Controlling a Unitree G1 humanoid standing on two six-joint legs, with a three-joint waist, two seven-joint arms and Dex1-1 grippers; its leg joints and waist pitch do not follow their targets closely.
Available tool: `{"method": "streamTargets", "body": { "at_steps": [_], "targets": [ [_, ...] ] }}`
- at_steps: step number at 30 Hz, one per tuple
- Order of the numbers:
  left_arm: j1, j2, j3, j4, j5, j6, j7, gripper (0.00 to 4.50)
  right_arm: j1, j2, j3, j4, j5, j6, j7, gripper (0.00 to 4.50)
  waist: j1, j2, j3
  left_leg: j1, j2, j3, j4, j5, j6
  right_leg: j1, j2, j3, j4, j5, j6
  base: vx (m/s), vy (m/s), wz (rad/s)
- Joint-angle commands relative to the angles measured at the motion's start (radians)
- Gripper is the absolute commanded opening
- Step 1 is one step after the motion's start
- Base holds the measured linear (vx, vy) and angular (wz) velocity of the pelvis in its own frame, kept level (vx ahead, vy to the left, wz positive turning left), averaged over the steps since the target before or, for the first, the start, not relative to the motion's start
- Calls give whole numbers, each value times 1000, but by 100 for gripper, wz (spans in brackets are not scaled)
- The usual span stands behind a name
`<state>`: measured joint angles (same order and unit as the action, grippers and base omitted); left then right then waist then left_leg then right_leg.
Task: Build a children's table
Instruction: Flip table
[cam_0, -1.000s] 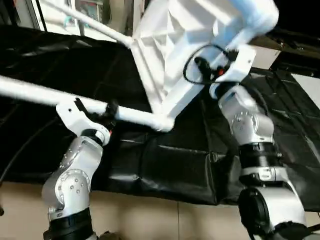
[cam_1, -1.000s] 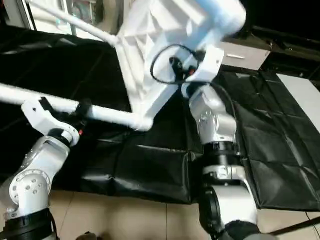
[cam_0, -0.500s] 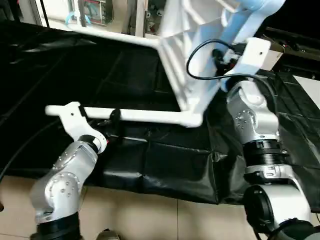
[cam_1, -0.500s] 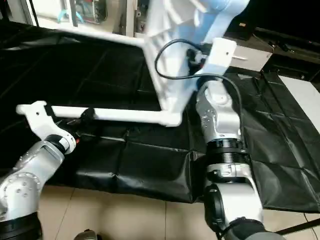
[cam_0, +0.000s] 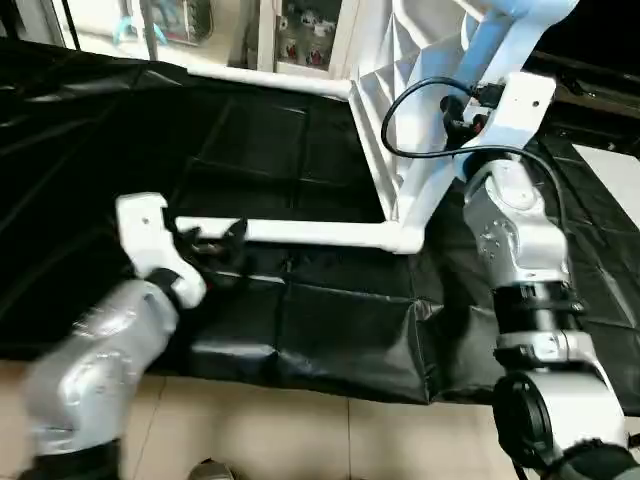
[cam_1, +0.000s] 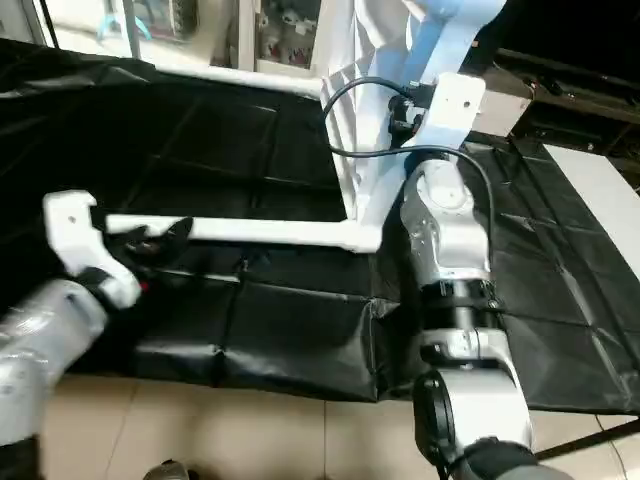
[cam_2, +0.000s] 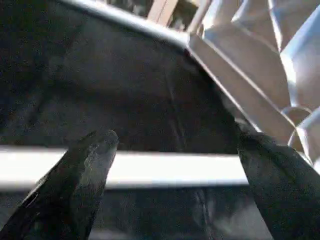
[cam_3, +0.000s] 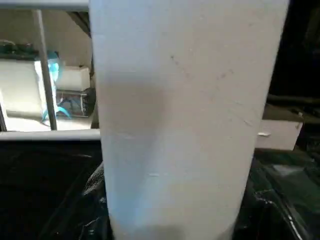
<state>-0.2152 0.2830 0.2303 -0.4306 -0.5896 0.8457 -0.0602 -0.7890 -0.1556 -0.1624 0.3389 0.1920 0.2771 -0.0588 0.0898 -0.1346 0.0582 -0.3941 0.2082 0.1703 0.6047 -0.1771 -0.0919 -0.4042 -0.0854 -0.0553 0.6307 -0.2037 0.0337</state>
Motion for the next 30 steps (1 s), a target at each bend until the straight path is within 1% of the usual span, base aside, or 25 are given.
{"method": "streamTargets", "body": {
  "at_steps": [1,5,6,7,8,9,10,11,12,13,14,15,16,17,19,20,22,23,24,25,26,27,28,29,30],
  "targets": [
    [-24,16,-12,-32,15,10,-7,431,-11,-43,-13,-128,2,14,0,159,-3,15,-82,37,-1,12,-51,125,-74,59,-13,33,-31,235,-90,0,0,0],
    [-45,45,-24,-40,31,3,-13,431,21,-60,-4,-203,-9,54,-1,159,-3,15,-81,36,0,10,-53,109,-86,59,-14,33,-32,211,-76,0,0,0],
    [-66,60,-38,-46,47,-6,-19,431,68,-56,-5,-296,-6,100,-16,159,-7,13,-80,31,1,9,-55,94,-90,60,-16,33,-33,187,-75,0,0,0],
    [-78,67,-46,-50,58,-13,-23,431,104,-49,-6,-366,-3,135,-27,159,-2,20,-77,41,1,12,-53,84,-91,52,-14,36,-37,182,-70,0,0,0],
    [-82,69,-49,-51,62,-16,-24,431,117,-46,-6,-391,-2,147,-31,159,-1,18,-80,40,1,9,-53,99,-92,55,-13,36,-34,200,-65,0,0,0],
    [-89,78,-63,-55,74,-22,-29,431,162,-36,-5,-466,4,182,-41,159,-4,15,-79,33,0,7,-56,96,-96,59,-12,36,-35,187,-59,0,0,0],
    [-92,85,-78,-60,81,-27,-37,431,201,-29,-5,-524,4,207,-48,159,-1,21,-78,37,0,8,-56,88,-98,56,-13,38,-37,180,-56,0,0,0],
    [-93,87,-84,-62,83,-28,-40,431,220,-26,-5,-548,2,215,-51,159,0,21,-77,39,2,9,-56,73,-102,52,-14,39,-37,170,-51,0,0,0],
    [-93,87,-84,-62,83,-28,-40,431,220,-26,-5,-548,2,215,-51,159,-4,19,-77,37,2,8,-58,62,-106,53,-14,39,-36,158,-51,0,0,0],
    [-93,85,-92,-65,84,-29,-43,431,247,-22,-5,-578,-4,219,-56,159,-8,17,-76,33,1,7,-62,16,-114,53,-15,38,-39,98,-48,0,0,0],
    [-93,85,-92,-65,84,-29,-43,431,247,-22,-5,-578,-4,219,-56,159,-7,18,-74,35,2,8,-63,-14,-114,50,-17,40,-43,60,-46,0,0,0],
    [-99,85,-119,-61,96,-39,-46,431,279,-12,-4,-597,-14,227,-70,159,-6,42,-70,36,4,7,-68,-71,-121,44,-21,43,-46,-8,-40,0,0,0],
    [-101,85,-123,-59,98,-40,-46,431,282,-10,-4,-599,-14,230,-73,159,-9,35,-69,36,5,8,-68,-90,-122,41,-20,43,-52,-24,-34,0,0,0],
    [-102,85,-126,-58,100,-42,-46,431,285,-9,-4,-601,-14,233,-75,159,-10,31,-69,37,6,7,-68,-105,-123,40,-19,43,-51,-38,-34,0,0,0],
    [-110,91,-147,-54,119,-54,-56,431,293,-9,5,-604,-9,248,-69,159,-9,30,-69,35,6,6,-70,-140,-119,39,-20,43,-55,-87,-36,0,0,0],
    [-113,96,-158,-52,130,-66,-65,431,298,-12,11,-604,-3,257,-60,159,-8,35,-68,35,6,5,-71,-147,-120,38,-20,43,-55,-95,-37,0,0,0],
    [-115,98,-166,-50,138,-76,-71,431,302,-13,14,-601,3,261,-51,159,-10,33,-67,34,6,4,-72,-165,-119,36,-20,44,-58,-122,-36,0,0,0],
    [-115,98,-166,-50,138,-76,-71,440,302,-13,14,-601,3,261,-51,215,-10,33,-66,34,6,4,-71,-169,-118,34,-20,44,-58,-126,-35,0,0,0],
    [-103,91,-180,-37,161,-123,-81,446,319,-4,7,-607,26,264,-25,229,-9,40,-67,35,6,3,-71,-175,-116,33,-19,45,-60,-124,-36,0,0,0],
    [-92,79,-179,-27,172,-142,-72,446,325,-1,8,-600,43,250,1,229,-9,42,-67,36,7,4,-71,-175,-118,32,-20,45,-60,-114,-36,0,0,0],
    [-90,77,-178,-25,173,-145,-70,450,326,-1,8,-599,46,248,6,234,-11,38,-67,32,7,2,-72,-175,-115,37,-19,44,-58,-99,-39,0,0,0],
    [-71,61,-179,-8,192,-167,-52,450,331,2,11,-589,75,229,49,244,-12,38,-70,33,7,1,-71,-174,-112,37,-19,44,-56,-88,-43,0,0,0],
    [-64,57,-181,-3,200,-173,-44,450,333,4,11,-585,85,218,62,244,-12,42,-69,32,8,1,-72,-178,-110,37,-19,44,-57,-85,-44,0,0,0],
    [-56,52,-185,3,210,-180,-37,450,335,6,12,-581,96,205,78,268,-13,39,-69,31,7,1,-71,-178,-108,37,-19,44,-56,-83,-47,0,0,0],
    [-52,47,-188,10,220,-188,-31,450,334,5,14,-576,102,200,90,274,-13,46,-71,32,7,0,-71,-177,-107,37,-20,45,-54,-80,-51,0,0,0]
  ]
}}
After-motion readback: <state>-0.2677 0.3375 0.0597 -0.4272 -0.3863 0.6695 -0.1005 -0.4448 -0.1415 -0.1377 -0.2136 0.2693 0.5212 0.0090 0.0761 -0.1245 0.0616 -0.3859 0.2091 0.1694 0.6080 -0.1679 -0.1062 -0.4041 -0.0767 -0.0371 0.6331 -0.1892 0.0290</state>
